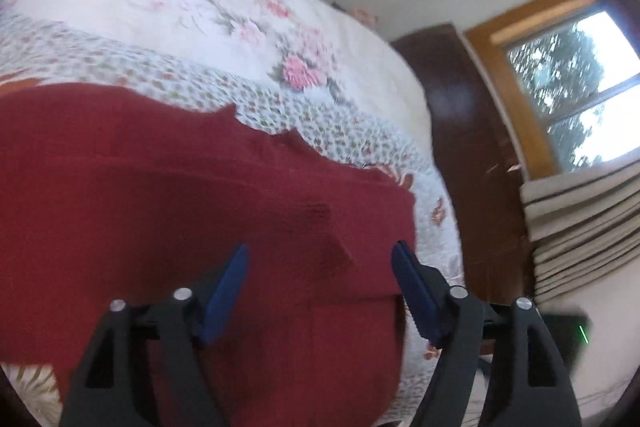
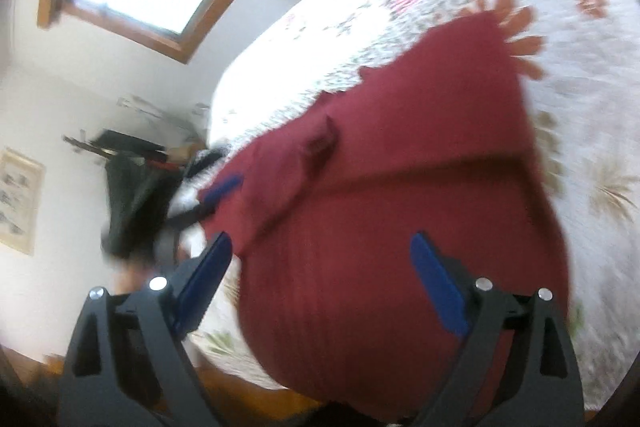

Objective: Fold small clothes

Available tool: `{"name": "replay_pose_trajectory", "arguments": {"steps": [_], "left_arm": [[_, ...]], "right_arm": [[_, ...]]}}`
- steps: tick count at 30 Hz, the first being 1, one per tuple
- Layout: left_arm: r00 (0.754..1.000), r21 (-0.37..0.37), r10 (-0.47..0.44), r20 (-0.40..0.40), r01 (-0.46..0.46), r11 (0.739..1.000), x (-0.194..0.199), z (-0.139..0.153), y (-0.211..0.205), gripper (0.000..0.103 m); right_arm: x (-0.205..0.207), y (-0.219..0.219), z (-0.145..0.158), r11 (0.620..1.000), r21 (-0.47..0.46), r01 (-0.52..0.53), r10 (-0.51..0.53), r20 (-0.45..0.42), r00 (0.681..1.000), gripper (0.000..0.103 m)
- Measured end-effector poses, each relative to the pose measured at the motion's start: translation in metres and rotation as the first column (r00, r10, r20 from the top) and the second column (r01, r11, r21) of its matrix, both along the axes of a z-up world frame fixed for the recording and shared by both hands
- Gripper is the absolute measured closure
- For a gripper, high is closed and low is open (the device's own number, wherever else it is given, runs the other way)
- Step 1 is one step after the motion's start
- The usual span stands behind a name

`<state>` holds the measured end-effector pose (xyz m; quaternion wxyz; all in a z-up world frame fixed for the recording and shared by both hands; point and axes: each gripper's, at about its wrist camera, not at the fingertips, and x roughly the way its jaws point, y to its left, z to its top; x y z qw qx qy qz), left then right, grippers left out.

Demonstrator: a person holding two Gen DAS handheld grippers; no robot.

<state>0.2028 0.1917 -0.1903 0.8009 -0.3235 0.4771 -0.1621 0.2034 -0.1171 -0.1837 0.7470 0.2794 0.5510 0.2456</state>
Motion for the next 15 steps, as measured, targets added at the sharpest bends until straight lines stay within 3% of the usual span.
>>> {"name": "replay_pose_trajectory", "arguments": {"steps": [3,5,9,15], "left_arm": [[0.997,-0.015,0.082,0.003,-0.082,0.997,-0.051,0.01,0.039,0.023],[0.988,-0.015,0.151,-0.026,-0.152,0.988,-0.09,0.003,0.064,0.021],[0.965,0.007,0.233,-0.12,-0.234,0.972,-0.153,-0.023,0.094,0.021],[0.914,-0.02,0.332,-0.234,-0.346,0.938,-0.212,-0.058,0.122,0.021]], "right_arm": [[0.048,0.015,-0.028,0.995,0.097,-0.011,0.02,-0.089,0.996,0.033],[0.075,0.029,-0.052,0.986,0.167,-0.009,0.038,-0.176,0.984,0.035],[0.111,0.05,-0.088,0.987,0.159,-0.004,0.05,-0.286,0.957,0.036],[0.132,0.068,-0.091,0.981,0.186,-0.052,0.11,-0.316,0.942,0.035]]}}
